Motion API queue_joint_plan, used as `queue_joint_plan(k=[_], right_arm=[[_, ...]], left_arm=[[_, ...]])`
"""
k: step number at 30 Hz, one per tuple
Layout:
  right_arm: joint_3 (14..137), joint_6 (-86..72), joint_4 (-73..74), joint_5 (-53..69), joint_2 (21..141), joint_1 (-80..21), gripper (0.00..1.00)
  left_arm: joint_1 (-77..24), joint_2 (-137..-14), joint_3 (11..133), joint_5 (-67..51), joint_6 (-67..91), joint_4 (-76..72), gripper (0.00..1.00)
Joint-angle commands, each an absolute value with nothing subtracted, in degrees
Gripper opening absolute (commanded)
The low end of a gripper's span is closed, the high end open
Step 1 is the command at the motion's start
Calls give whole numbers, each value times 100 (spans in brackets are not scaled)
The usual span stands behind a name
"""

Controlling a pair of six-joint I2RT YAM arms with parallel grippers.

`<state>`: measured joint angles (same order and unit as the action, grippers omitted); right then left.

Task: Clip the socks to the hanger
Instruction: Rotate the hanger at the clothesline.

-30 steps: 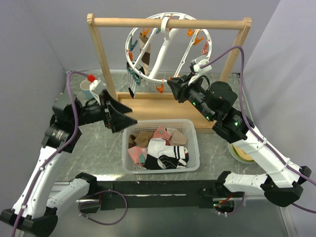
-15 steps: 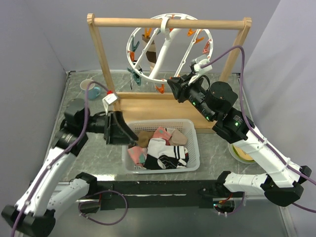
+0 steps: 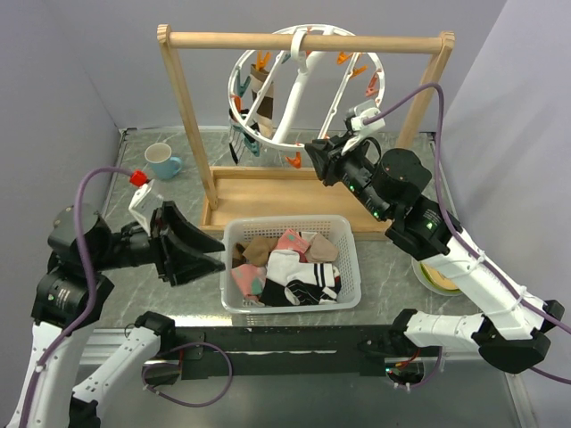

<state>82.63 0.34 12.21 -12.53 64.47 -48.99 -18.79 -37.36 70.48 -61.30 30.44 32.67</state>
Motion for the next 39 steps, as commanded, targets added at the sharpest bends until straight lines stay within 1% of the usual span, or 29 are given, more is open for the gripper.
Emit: queue_joint_plan(k=[1, 2, 3, 4, 5, 6, 7, 8, 9, 10, 11, 13, 15, 16, 17, 18, 20, 21, 24, 26, 28, 29, 33, 34, 35, 36, 38, 39], right_arm=[[8403, 97, 1178, -1389, 6214, -4940, 29], [8368, 88, 1160, -1380, 6170, -4939, 29], [8358, 79, 1169, -1380, 6170, -4948, 29], [8341, 62, 1169, -1380, 6179, -4948, 29], [8323, 62, 1169, -1389, 6205, -4948, 29], [8332, 53, 1169, -1389, 6214, -4957, 29], [8332, 44, 1152, -1397, 6223, -4957, 29], [8323, 44, 1134, -1389, 6223, -4957, 29], [8315, 35, 1116, -1389, 6231, -4957, 29], [8306, 53, 1108, -1389, 6214, -4957, 29], [8297, 53, 1099, -1389, 6214, -4957, 29], [8271, 53, 1081, -1389, 6205, -4957, 29], [8253, 53, 1028, -1380, 6223, -4948, 29], [8262, 44, 1028, -1371, 6231, -4957, 29], [8262, 44, 1020, -1371, 6266, -4957, 29], [8288, 53, 1020, -1362, 6275, -4957, 29], [8306, 61, 1020, -1389, 6319, -4957, 29], [8306, 70, 1002, -1389, 6319, -4948, 29], [8323, 114, 958, -1389, 6372, -4948, 29], [8367, 141, 976, -1398, 6424, -4957, 29], [8385, 132, 932, -1362, 6460, -4957, 29], [8385, 123, 914, -1345, 6469, -4948, 29], [8429, 70, 914, -1248, 6504, -4948, 29], [8429, 44, 914, -1231, 6495, -4957, 29], [8429, 44, 914, -1204, 6495, -4957, 29], [8420, 35, 914, -1195, 6478, -4957, 29], [8403, 9, 905, -1160, 6451, -4948, 29], [8402, 9, 897, -1143, 6425, -4957, 29]], left_arm=[[-1854, -3894, 6978, -5181, 2470, 4000, 49], [-1854, -3833, 6970, -4855, 2513, 3686, 30], [-1854, -3684, 6926, -4521, 2557, 3491, 23], [-1854, -3570, 6708, -3813, 2671, 3246, 22], [-1854, -3429, 6532, -3466, 2759, 2773, 13], [-1854, -3123, 6348, -3150, 2890, 2516, 10], [-1854, -2998, 6059, -2842, 2979, 2374, 12], [-1854, -2901, 5960, -2639, 2962, 2269, 30], [-1854, -2796, 5881, -2619, 2953, 2094, 32], [-1854, -2786, 5845, -2619, 2840, 2040, 30], [-1854, -2786, 5845, -2645, 2804, 1943, 41], [-1854, -2952, 5932, -2759, 2611, 1680, 53], [-1854, -3328, 6081, -2742, 2540, 1591, 52], [-1854, -3470, 6230, -2794, 2549, 1573, 55], [-1854, -3611, 6327, -2838, 2531, 1556, 76], [-1854, -3873, 6406, -2865, 2540, 1538, 77], [-1872, -4068, 6644, -2795, 2531, 1521, 72], [-1872, -4174, 6679, -2734, 2557, 1494, 72], [-1995, -4157, 6540, -2602, 2689, 1109, 71], [-2283, -4175, 6399, -2321, 2786, 767, 72], [-2609, -4358, 6442, -1875, 2725, 677, 70], [-2941, -4446, 6468, -1776, 2664, 581, 70], [-3155, -4955, 6643, -1416, 2418, 316, 74], [-3181, -5061, 6705, -1311, 2339, 334, 78], [-3251, -5158, 6776, -1014, 2286, 351, 78], [-3287, -5307, 6872, -837, 2155, 369, 78], [-3401, -5492, 6969, -215, 2022, 395, 75], [-3436, -5545, 7039, -20, 1943, 456, 75]])
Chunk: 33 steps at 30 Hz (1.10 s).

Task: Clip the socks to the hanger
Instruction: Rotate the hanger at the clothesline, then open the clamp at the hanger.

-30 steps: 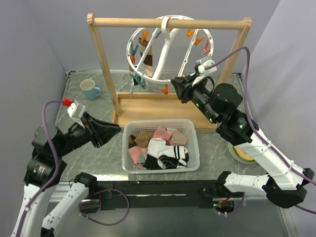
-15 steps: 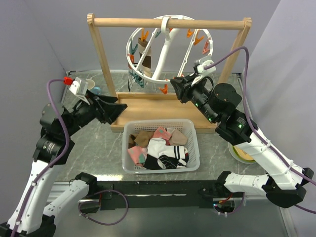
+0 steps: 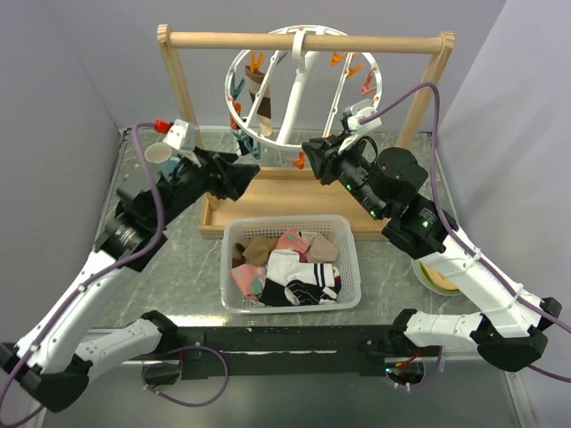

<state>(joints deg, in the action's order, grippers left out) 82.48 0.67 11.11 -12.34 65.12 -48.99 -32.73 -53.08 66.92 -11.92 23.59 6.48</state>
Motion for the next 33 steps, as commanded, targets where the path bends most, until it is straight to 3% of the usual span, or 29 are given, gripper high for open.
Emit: queue_joint_plan(k=[1, 3, 4, 18, 27, 31, 33], right_arm=[[8402, 9, 896, -1116, 6416, -4957, 29], [8402, 9, 897, -1099, 6407, -4948, 29], [8394, 17, 896, -1090, 6390, -4957, 29], [8262, 9, 870, -941, 6241, -4948, 29], [8218, 9, 888, -905, 6205, -4957, 29], [8226, -141, 896, -861, 6196, -4966, 29], [8235, -149, 905, -861, 6196, -4948, 29]], left_arm=[[-3524, -5607, 7092, 104, 1890, 509, 82], [-3638, -5765, 7250, 500, 1724, 676, 94], [-3717, -5792, 7286, 544, 1679, 703, 95], [-3850, -6231, 7480, 598, 1863, 571, 82], [-3850, -6275, 7348, 448, 1995, 475, 61], [-3850, -6284, 7330, 404, 2021, 378, 37], [-3858, -6275, 7286, 361, 2048, 352, 31]])
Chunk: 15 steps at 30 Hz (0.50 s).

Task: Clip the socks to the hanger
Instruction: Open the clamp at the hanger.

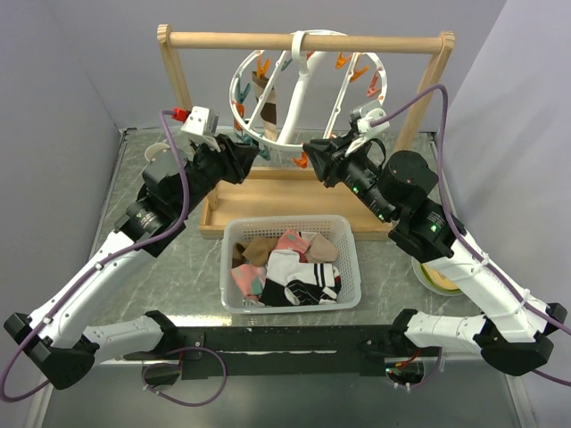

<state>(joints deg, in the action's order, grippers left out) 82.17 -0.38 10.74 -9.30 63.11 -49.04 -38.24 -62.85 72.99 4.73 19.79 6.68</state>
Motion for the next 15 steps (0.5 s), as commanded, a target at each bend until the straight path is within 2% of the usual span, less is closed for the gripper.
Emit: queue_joint_plan(k=[1, 4, 11, 15], right_arm=[[8244, -141, 914, -853, 6188, -4957, 29], [8314, -158, 949, -826, 6179, -4957, 28], [8402, -202, 1046, -773, 6170, -4966, 28], [8394, -202, 1063, -800, 6152, -4966, 28]], left_arm=[[-3850, -6258, 7269, 352, 2057, 334, 24], [-3850, -6223, 7198, 299, 2100, 290, 21], [-3850, -6214, 7128, 176, 2180, 167, 28], [-3832, -6223, 7146, 176, 2188, 141, 27]])
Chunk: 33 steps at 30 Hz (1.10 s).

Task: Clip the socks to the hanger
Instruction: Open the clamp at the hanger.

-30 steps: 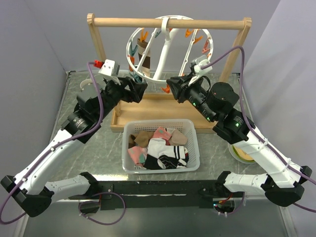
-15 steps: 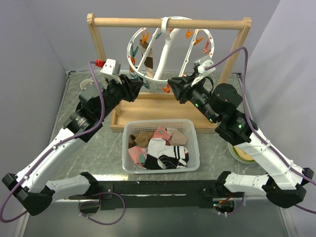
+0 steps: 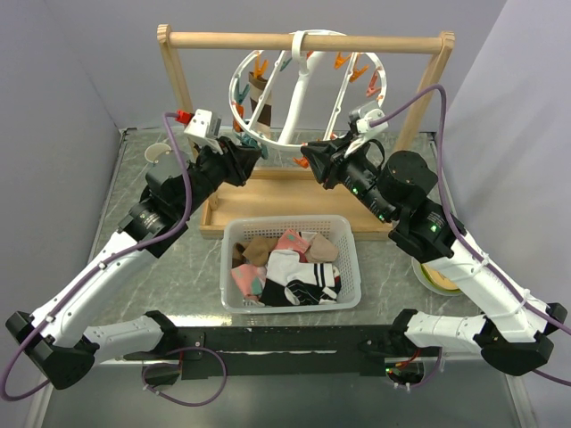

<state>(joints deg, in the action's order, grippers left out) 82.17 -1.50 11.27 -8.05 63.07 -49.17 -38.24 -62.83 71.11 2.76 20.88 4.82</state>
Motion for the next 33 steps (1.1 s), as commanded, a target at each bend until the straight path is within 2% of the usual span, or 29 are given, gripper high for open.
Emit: queue_joint_plan(k=[1, 4, 10, 12, 14, 23, 33], right_arm=[[8385, -202, 1063, -791, 6135, -4966, 28], [8437, -176, 1090, -826, 6108, -4966, 29], [8517, -158, 1239, -835, 6065, -4966, 29], [8490, -176, 1257, -835, 6038, -4975, 29], [8464, -193, 1266, -835, 6021, -4966, 29], [8437, -202, 1248, -826, 6012, -4983, 29], [8402, -193, 1222, -774, 6012, -4983, 29]], left_arm=[[-3823, -6205, 7146, 176, 2197, 132, 27], [-3788, -6161, 7067, 141, 2232, 71, 31], [-3744, -6187, 6970, 53, 2338, -104, 26], [-3744, -6205, 6996, -52, 2338, -97, 32], [-3744, -6196, 7014, -157, 2338, -114, 46], [-3691, -6187, 6987, -343, 2408, -184, 57], [-3691, -6337, 7067, -238, 2400, -272, 60]])
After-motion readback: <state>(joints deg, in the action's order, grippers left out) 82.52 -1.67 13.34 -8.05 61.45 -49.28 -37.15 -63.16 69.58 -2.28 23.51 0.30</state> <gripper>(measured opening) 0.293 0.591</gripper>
